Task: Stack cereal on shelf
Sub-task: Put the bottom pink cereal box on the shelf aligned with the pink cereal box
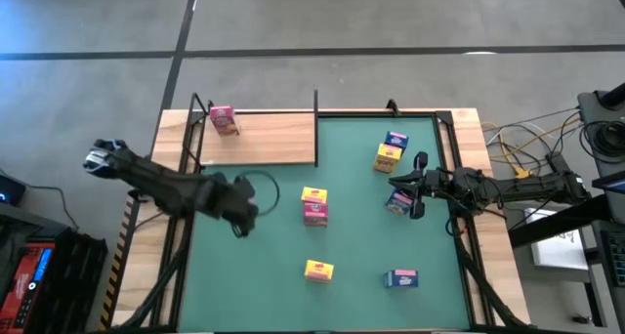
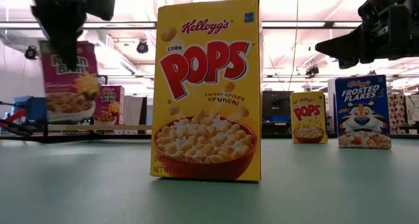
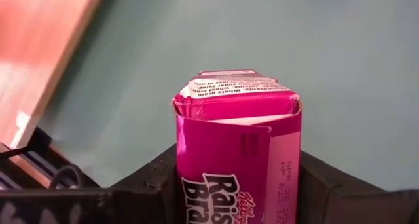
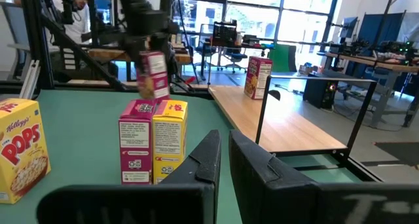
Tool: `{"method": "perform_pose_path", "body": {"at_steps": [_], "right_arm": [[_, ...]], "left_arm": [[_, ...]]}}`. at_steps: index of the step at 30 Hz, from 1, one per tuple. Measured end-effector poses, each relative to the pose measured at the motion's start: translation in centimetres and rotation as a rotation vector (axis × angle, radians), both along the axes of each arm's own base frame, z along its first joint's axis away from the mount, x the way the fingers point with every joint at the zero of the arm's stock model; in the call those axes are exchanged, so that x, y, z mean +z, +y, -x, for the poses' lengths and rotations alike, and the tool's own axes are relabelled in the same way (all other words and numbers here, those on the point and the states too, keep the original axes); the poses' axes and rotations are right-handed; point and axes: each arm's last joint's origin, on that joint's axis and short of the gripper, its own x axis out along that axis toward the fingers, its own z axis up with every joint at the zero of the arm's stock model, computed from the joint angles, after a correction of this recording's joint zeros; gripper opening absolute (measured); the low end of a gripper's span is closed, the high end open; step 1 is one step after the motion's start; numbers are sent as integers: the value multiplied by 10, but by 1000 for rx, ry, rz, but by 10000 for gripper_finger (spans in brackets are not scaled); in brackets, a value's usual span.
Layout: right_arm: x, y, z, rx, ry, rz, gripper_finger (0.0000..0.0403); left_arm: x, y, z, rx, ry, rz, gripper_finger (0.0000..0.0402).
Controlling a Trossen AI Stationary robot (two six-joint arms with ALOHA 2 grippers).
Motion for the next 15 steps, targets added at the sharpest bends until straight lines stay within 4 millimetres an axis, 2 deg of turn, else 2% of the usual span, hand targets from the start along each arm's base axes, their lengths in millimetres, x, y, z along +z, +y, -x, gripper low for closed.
{"method": "perform_pose_path", "body": {"at_steps": [8,15], "right_arm": [[0,0,0,0,0,0,22],[0,0,0,0,0,0,22]], "left_arm": [[18,48,16,47,-74,-32,172],[20,92,21,157,-48,-65,172]]}}
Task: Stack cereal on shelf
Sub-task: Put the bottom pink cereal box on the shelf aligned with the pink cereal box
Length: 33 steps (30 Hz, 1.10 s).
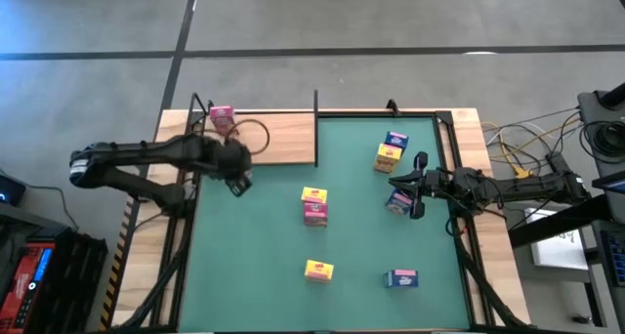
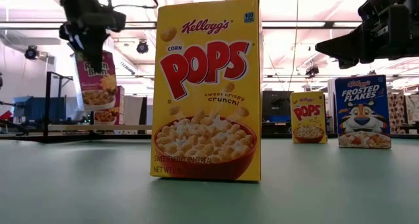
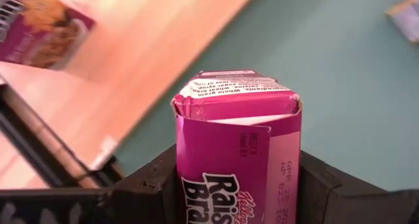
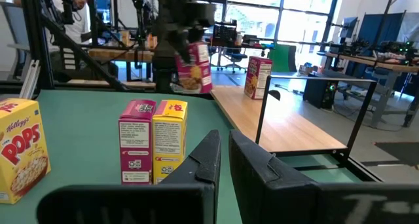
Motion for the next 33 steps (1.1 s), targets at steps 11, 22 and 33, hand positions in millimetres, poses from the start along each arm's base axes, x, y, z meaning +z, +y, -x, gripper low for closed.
{"method": "perform_pose_path", "body": {"at_steps": [11,22,33], "right_arm": [[0,0,0,0,0,0,22],[0,0,0,0,0,0,22],[0,0,0,0,0,0,22]], "left_arm": [[0,49,10,24,50,-43,172],[-3,91,31,313,17,13,172],[-18,108,30,695,-33,128,172]]}}
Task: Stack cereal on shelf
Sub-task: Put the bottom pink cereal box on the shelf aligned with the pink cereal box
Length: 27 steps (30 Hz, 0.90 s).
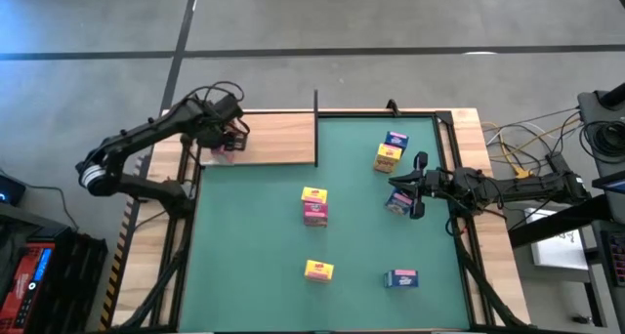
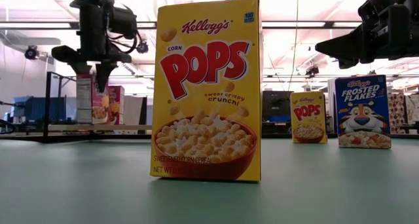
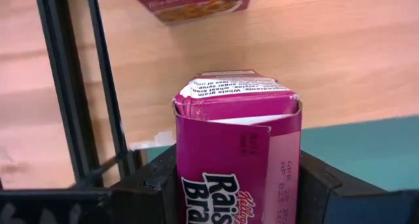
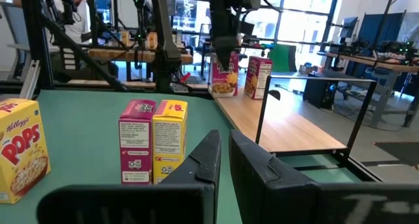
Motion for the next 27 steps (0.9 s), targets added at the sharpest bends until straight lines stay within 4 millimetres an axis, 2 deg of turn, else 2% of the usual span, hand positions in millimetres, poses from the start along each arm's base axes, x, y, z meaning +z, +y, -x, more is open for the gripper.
{"method": "perform_pose_path", "body": {"at_steps": [13,27], "right_arm": [[0,0,0,0,0,0,22],[0,0,0,0,0,0,22]], "left_arm": [[3,6,7,233,-51,-37,172],[2,10,12,285,-54,-35,172]]}}
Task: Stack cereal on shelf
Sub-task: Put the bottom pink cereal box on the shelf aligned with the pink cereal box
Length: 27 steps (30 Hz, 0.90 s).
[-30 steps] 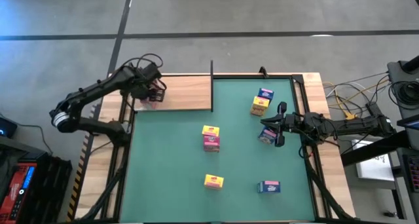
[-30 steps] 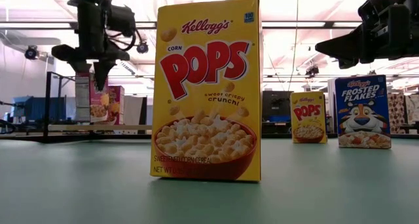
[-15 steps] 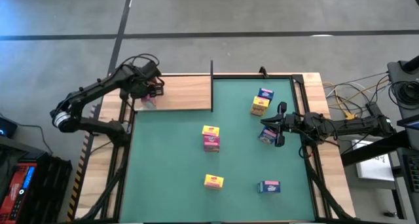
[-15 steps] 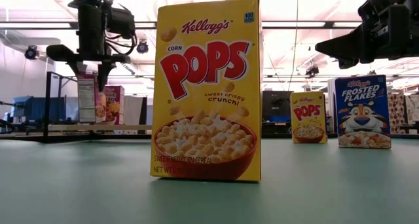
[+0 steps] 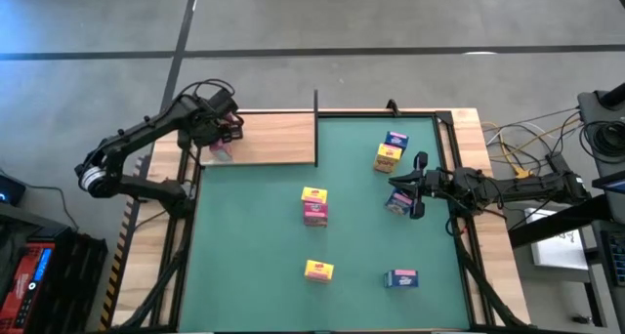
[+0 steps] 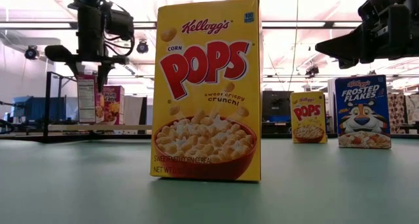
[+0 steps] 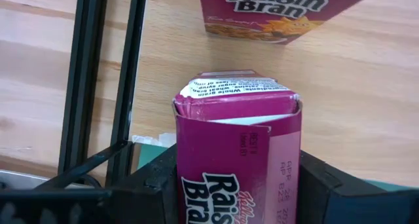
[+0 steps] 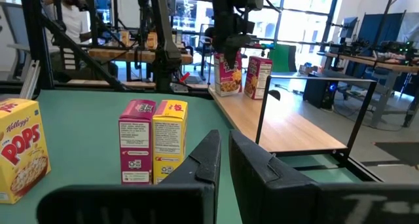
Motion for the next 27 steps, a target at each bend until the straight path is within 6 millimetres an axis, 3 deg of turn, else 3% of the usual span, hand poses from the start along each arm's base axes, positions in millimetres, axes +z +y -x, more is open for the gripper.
{"method": "perform_pose_path", "body": {"at_steps": [18,27], "right_arm": [[0,0,0,0,0,0,22],[0,0,0,0,0,0,22]], "left_arm": [[0,1,0,-31,0,-2,172],[0,1,0,208,-64,-10,172]]}}
